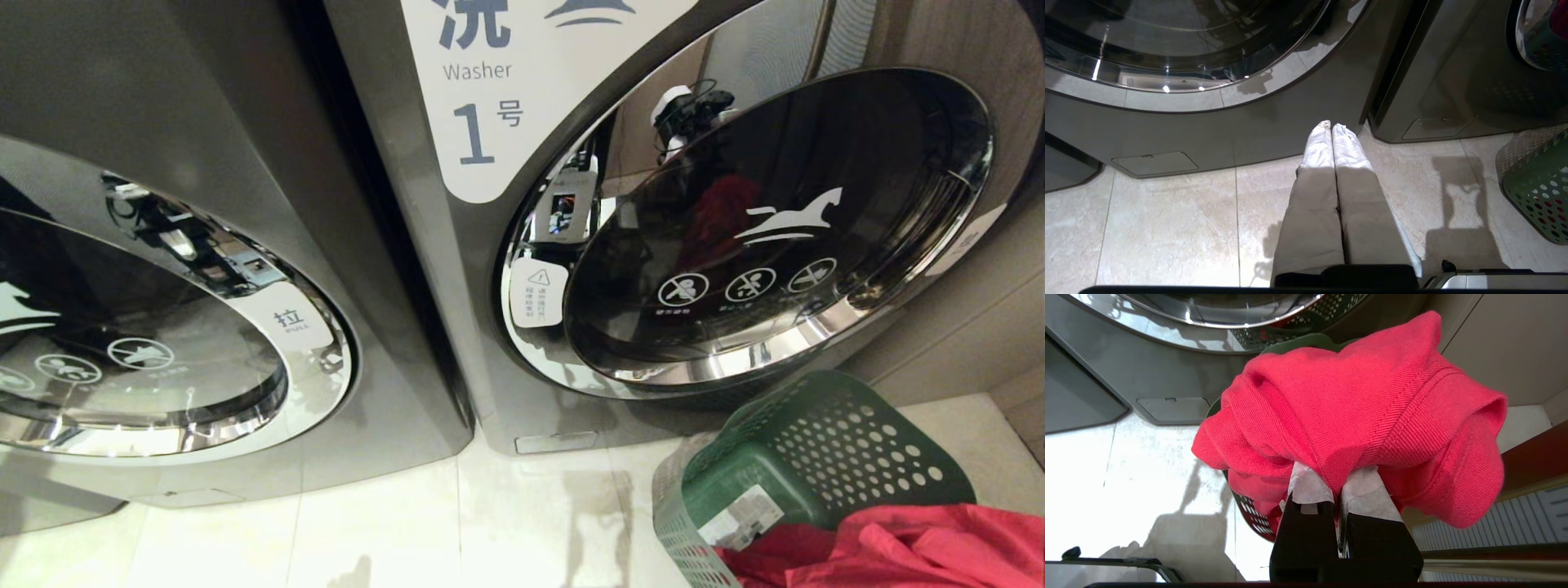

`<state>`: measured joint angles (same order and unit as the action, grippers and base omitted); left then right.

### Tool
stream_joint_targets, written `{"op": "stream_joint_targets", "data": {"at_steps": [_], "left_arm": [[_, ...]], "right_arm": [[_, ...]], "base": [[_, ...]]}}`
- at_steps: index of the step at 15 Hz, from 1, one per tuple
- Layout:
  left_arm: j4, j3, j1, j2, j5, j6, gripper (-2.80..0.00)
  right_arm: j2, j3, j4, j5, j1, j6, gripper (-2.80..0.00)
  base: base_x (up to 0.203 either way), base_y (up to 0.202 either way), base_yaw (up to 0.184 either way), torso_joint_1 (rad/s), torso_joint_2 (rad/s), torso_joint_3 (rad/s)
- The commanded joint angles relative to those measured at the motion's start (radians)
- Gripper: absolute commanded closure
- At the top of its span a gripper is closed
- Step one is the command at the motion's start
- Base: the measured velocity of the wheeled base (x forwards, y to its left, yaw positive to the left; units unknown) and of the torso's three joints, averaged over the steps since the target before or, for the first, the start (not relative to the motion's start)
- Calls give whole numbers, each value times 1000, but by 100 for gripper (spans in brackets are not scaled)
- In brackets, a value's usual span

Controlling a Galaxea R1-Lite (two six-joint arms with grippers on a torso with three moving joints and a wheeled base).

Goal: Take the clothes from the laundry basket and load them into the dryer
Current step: Put the clothes in the dryer

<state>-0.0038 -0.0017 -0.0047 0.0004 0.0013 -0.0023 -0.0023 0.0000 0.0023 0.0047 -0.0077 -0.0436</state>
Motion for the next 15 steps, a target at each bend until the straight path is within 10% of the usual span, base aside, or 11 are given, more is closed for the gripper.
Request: {"op": "stream_joint_targets", "data": {"at_steps": [1,15], "left_arm": [[-1,0,0,-2,0,-1,0],[-1,0,0,-2,0,-2,0]], "right_arm": [[1,0,1,0,0,2,0],[1,0,-1,1,0,-1,0]], "base": [[0,0,0,12,-2,203],[0,0,0,2,1,202]]}}
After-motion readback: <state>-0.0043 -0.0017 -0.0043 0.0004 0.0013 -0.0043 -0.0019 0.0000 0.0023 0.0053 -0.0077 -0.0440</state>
